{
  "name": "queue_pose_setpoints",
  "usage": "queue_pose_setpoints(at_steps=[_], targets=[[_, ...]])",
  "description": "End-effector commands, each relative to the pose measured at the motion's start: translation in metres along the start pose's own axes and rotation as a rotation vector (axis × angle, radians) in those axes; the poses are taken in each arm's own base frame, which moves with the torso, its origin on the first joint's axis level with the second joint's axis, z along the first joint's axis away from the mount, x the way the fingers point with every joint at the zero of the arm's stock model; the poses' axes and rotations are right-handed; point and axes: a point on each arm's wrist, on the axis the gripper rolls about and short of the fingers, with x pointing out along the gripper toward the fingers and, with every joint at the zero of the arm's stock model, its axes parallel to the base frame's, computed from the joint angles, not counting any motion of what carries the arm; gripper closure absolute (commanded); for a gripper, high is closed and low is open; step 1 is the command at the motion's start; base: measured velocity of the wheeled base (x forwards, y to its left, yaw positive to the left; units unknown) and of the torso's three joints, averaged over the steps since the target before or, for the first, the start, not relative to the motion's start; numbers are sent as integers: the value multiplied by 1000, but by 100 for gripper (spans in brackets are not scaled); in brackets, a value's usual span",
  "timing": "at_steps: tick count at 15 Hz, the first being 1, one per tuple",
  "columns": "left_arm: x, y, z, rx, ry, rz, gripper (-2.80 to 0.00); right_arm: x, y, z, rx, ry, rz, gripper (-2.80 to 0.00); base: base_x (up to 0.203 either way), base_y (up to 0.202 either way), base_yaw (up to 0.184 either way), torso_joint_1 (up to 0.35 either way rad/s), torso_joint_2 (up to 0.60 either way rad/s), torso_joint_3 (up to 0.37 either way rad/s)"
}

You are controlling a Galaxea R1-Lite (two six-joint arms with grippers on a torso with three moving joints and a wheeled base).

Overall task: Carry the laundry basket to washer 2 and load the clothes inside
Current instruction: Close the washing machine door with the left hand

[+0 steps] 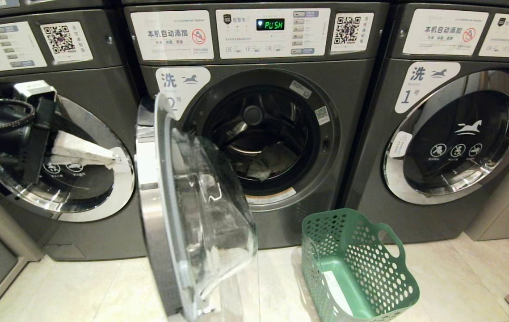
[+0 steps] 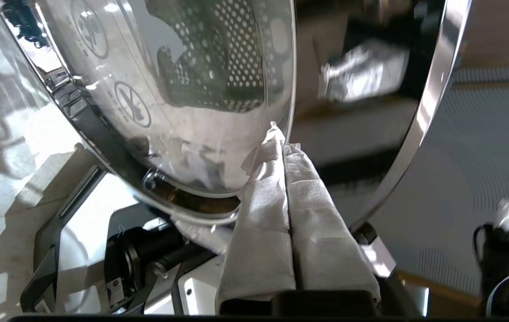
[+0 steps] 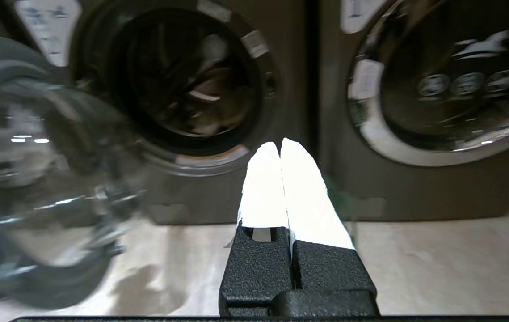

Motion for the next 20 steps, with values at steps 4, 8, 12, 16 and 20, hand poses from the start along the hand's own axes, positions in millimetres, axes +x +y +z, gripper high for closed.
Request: queue_pose_setpoints(at_steps=[4,8,12,16,20], targets=[[72,-17,10,99,134,-98,0,123,-7,18,88,213,119,0,0,0,0,0,0,0],[141,-40,28,198,138,-189,0,157,-1,13,179,270,385,0,0,0,0,0,0,0],[191,-54,31,271,96,-202,0,182,14,-15,333,532,592,0,0,0,0,0,0,0],[194,-59,39,292,-24,-145,0,230,29,-61,469,781,592,0,0,0,0,0,0,0],[163,-76,46,294,-218,-60,0,294,34,-115,465,812,539,0,0,0,0,0,0,0]])
